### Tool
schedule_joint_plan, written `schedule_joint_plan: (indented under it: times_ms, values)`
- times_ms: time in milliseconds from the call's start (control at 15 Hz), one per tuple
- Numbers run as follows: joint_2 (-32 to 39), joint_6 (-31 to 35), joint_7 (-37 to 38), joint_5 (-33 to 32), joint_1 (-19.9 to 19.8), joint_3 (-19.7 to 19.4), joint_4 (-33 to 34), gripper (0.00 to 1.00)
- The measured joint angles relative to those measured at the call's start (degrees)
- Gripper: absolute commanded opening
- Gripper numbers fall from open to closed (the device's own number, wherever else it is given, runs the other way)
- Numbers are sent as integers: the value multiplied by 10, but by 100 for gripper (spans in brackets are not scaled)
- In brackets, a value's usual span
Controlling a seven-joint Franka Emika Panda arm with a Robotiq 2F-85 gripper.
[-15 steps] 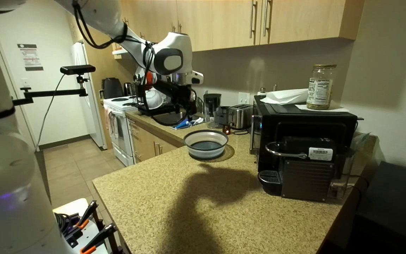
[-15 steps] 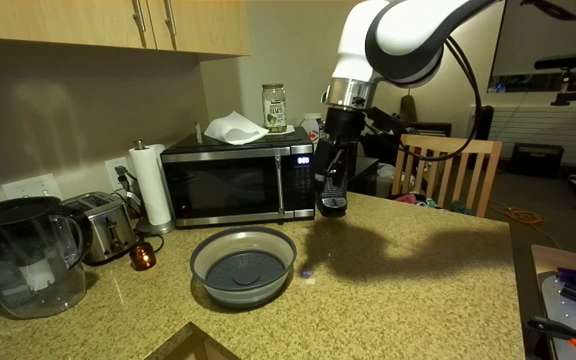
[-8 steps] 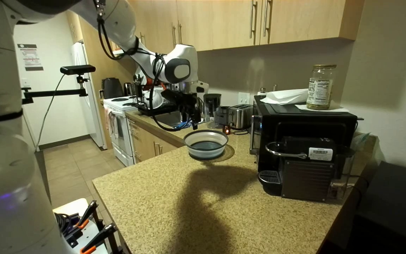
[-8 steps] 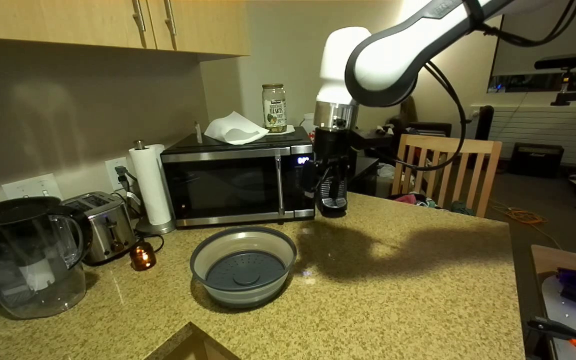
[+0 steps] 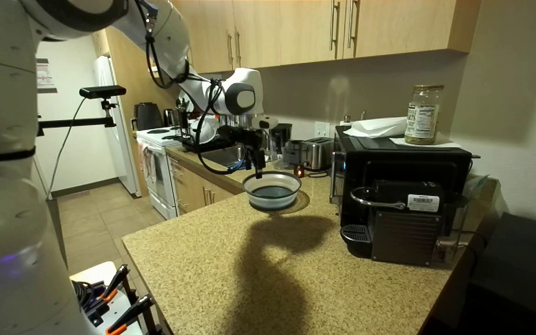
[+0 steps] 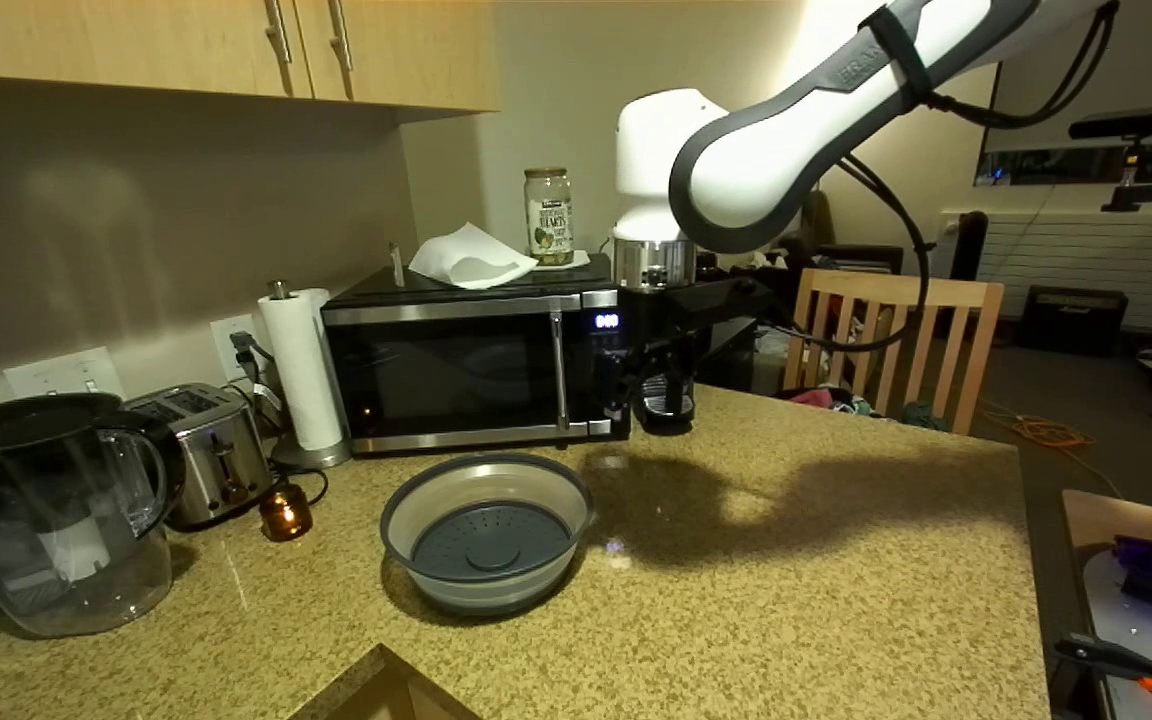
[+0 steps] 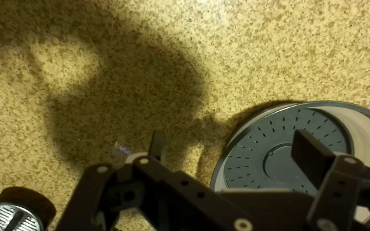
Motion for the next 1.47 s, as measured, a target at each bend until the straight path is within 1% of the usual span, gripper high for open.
schedule_joint_plan:
  times_ms: [467,800,1267,1467]
  values:
    - [40,-65,79,-6,38,2,70,100]
    - [87,-105,131,-5,44,1,117,100]
    - [154,-119,161,3,41,-9,158,100]
    - [173,-108,161,20,40,-10,183,100]
